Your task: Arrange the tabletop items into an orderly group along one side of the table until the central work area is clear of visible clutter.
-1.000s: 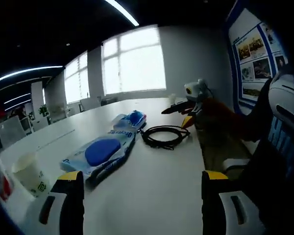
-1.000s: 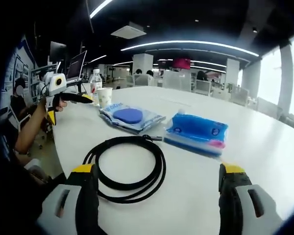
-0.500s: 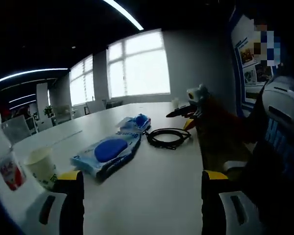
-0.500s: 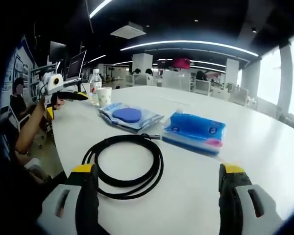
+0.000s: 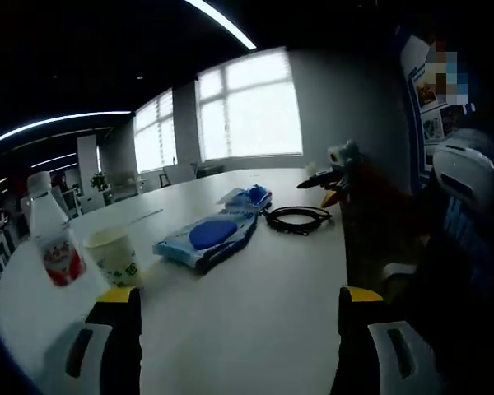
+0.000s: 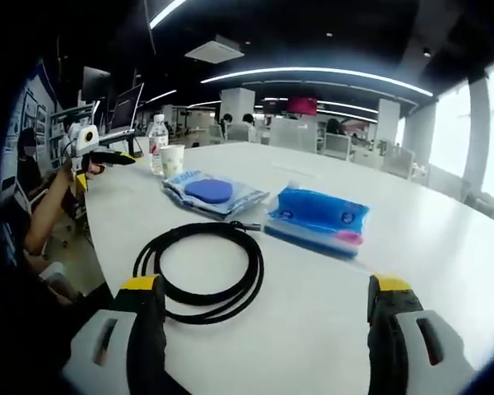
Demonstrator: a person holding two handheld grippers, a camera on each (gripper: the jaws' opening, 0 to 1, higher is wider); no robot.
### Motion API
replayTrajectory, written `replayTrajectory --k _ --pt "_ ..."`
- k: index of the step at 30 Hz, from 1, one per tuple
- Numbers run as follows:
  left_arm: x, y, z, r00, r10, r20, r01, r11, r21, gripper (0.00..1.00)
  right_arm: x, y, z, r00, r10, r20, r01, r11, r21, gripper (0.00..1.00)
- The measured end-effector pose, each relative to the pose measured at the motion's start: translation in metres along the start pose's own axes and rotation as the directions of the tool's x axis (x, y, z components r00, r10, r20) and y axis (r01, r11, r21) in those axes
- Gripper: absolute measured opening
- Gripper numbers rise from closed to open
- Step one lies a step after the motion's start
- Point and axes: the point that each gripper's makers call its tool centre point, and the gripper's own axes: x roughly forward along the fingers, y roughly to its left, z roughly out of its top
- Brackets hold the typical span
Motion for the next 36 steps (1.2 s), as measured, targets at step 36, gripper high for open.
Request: replayTrajectory --k 36 --pt "-0.104 0.040 -0.038 0.970 0.235 -0.062 -0.237 0.971 -0.027 1.00 -0.027 -0.019 -0.012 0.998 -0.057 -0.029 0.056 0.998 -0.009 1.00"
